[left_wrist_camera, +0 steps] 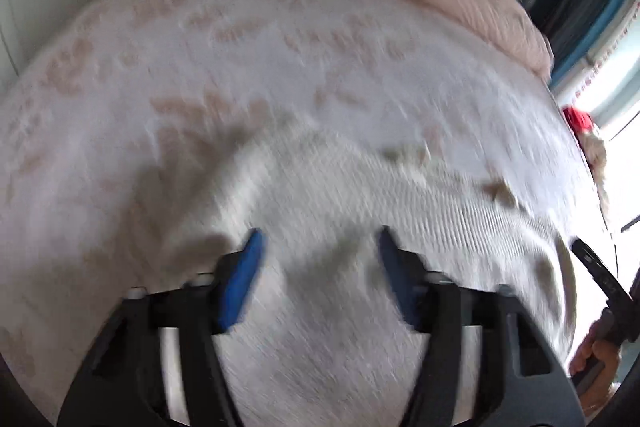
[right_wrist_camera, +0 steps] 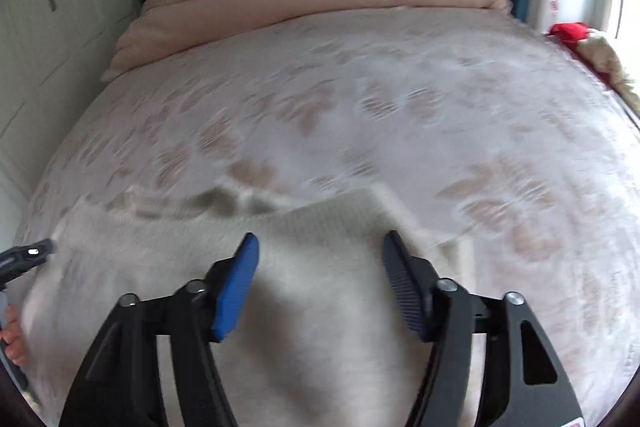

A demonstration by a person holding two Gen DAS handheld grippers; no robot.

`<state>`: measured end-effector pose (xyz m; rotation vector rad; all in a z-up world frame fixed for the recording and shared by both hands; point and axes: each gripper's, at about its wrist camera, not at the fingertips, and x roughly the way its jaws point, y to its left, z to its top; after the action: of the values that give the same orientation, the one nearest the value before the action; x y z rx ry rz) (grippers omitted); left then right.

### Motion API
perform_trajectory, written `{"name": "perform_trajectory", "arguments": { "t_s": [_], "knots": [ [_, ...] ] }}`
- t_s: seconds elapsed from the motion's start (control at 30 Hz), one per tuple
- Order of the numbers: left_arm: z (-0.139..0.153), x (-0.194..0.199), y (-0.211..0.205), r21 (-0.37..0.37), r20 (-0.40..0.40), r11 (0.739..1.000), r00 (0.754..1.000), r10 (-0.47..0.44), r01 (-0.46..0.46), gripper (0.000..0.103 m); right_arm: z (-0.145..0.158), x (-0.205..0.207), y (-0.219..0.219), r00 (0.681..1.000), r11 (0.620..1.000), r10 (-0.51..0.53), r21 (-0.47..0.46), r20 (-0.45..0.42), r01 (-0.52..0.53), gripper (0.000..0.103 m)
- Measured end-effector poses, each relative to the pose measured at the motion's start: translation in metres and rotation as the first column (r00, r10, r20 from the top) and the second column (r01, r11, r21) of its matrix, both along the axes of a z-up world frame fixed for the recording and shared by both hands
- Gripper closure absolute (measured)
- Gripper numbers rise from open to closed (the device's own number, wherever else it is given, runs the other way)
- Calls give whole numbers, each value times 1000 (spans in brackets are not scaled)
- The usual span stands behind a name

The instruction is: Fold small clothes

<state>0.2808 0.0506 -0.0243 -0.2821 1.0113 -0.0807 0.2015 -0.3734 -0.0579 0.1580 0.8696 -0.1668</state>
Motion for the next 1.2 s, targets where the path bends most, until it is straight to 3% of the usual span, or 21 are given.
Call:
{"name": "perform_trajectory", "arguments": {
  "t_s": [0.07,0.13,0.17,0.2,0.23,0.27,0.4,0.47,0.53,0.57,0.63,0.73,0.8,0.87,0.93,1.07,1.13,1.2],
  "knots": [
    [-5,16,18,1,-5,999,999,47,-47,23,-12,12,-25,996,999,-53,-6,-66,53,37],
    [-25,36,36,-45,-92,995,992,88,-92,26,-33,27,-45,987,995,-77,56,-144,86,37],
    [-33,42,41,-72,-123,992,987,99,-108,42,-41,31,-48,983,993,-72,81,-166,87,47],
    [-38,48,42,-57,-137,992,985,105,-114,60,-47,34,-48,983,991,-44,114,-177,65,66],
    [-36,50,40,-31,-121,995,988,91,-96,72,-48,33,-46,984,990,-21,133,-179,45,94],
    [-33,52,39,-30,-113,997,992,62,-66,94,-42,30,-45,988,990,-21,137,-152,42,96],
    [-24,50,46,26,-93,997,993,69,-67,94,-18,9,-76,990,979,-141,144,-32,144,97],
    [-38,54,49,46,-132,997,989,66,-61,93,-43,13,-95,979,973,-175,133,-106,188,97],
    [-47,56,44,84,-130,995,990,59,-48,92,-67,19,-87,976,984,-128,102,-174,147,95],
    [-45,57,37,129,-122,991,991,48,-32,90,-61,19,-82,980,989,-120,71,-162,133,93],
    [-34,56,27,177,-122,984,992,25,-3,88,-39,15,-75,986,986,-110,114,-123,124,87],
    [2,33,20,196,-54,980,998,26,-15,78,1,-7,-55,991,991,-129,40,-21,130,78],
    [25,9,8,194,4,981,1000,0,-1,53,21,-28,-24,998,997,-53,54,42,51,78],
    [35,-13,-10,172,31,985,999,-37,31,44,22,-40,8,998,998,36,45,53,-38,78],
    [33,-35,-34,171,14,981,995,-94,91,44,9,-48,41,994,993,110,49,22,-111,78],
    [-2,-56,-69,182,-85,973,988,-128,142,44,-52,-41,97,974,984,177,61,-141,-170,78],
    [-21,-64,-75,168,-144,975,982,-121,144,44,-55,-43,112,976,984,167,-33,-139,-173,78],
    [-23,-71,-75,192,-116,972,986,-116,137,43,-40,-44,116,977,986,166,-1,-136,-167,78]
  ]
}}
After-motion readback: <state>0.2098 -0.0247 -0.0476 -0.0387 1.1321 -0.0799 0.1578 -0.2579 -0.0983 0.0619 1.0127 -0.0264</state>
